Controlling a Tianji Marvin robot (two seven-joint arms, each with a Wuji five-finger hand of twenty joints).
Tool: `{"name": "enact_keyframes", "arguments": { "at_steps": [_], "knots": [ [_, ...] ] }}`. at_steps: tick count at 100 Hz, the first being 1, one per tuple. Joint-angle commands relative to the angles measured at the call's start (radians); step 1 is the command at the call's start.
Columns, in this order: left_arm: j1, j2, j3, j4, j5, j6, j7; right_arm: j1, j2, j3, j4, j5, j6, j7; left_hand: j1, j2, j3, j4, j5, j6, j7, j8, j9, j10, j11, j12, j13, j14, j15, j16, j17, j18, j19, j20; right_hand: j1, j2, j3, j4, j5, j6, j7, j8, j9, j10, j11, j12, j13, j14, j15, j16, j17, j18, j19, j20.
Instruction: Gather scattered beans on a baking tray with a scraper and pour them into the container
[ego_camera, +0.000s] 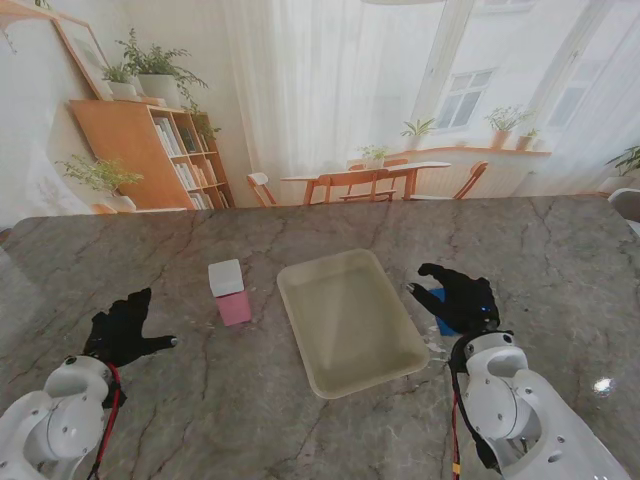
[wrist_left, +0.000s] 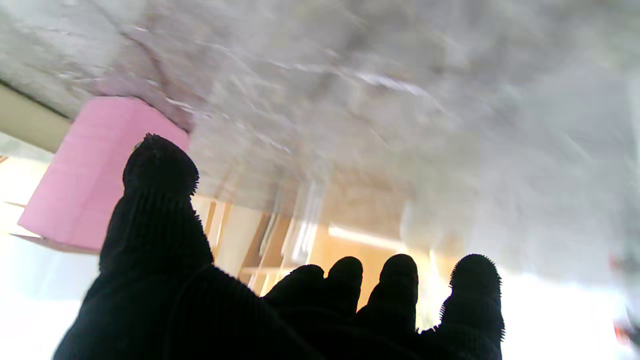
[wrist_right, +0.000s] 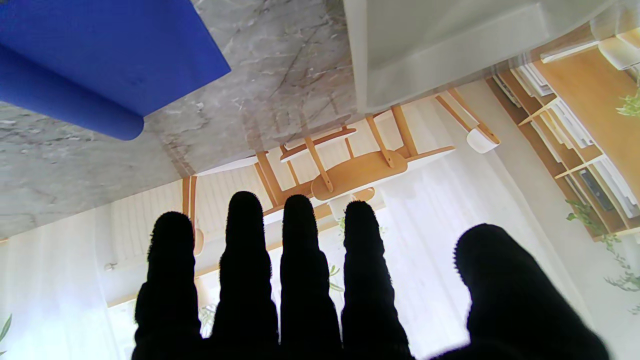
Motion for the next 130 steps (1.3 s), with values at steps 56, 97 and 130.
{"name": "enact_keyframes", "arguments": {
  "at_steps": [56,97,130],
  "knots": [
    [0.160,-0.047,0.113,-0.288,-0.034,-0.292,0.380,-0.177,-0.047,0.054,-0.138,0.128,-0.192,-0.185,0.027,0.222,-0.001,0.012,0.119,-0.135,0.108,0.267,0.260,-0.103,0.052,0.050,0.178,-0.076,0.002,0.006,0.087,-0.101,0.035,0.098,0.024,0.032,-0.032,0.038,-0.048,-0.015,-0.030,-0.035,-0.036,-0.017,-0.001,0.000,0.026,-0.002,0.021,0.030,0.138,-0.012,0.117,0.135],
    [-0.017,-0.037,0.281,-0.183,-0.369,-0.244,0.124,-0.169,-0.038,0.025,-0.132,0.263,-0.235,-0.038,0.036,0.234,-0.004,0.009,0.178,-0.135,0.108,0.284,0.311,-0.104,0.050,0.058,0.231,-0.056,0.008,0.015,0.120,-0.044,0.079,0.127,0.024,-0.097,0.015,0.036,-0.027,-0.018,-0.014,-0.033,0.009,-0.026,0.017,0.010,0.097,-0.004,0.056,0.048,0.262,0.001,0.207,0.158],
    [-0.090,-0.036,0.311,-0.095,-0.470,-0.194,0.054,-0.124,-0.032,-0.001,-0.075,0.317,-0.237,0.019,0.049,0.229,-0.003,0.010,0.177,-0.133,0.103,0.288,0.309,-0.102,0.049,0.061,0.230,-0.049,0.010,0.025,0.111,-0.021,0.102,0.157,0.021,-0.094,0.033,0.032,-0.030,-0.013,-0.018,-0.036,0.011,-0.023,0.018,0.011,0.082,0.001,0.051,0.046,0.220,0.004,0.170,0.136]
  ]
}}
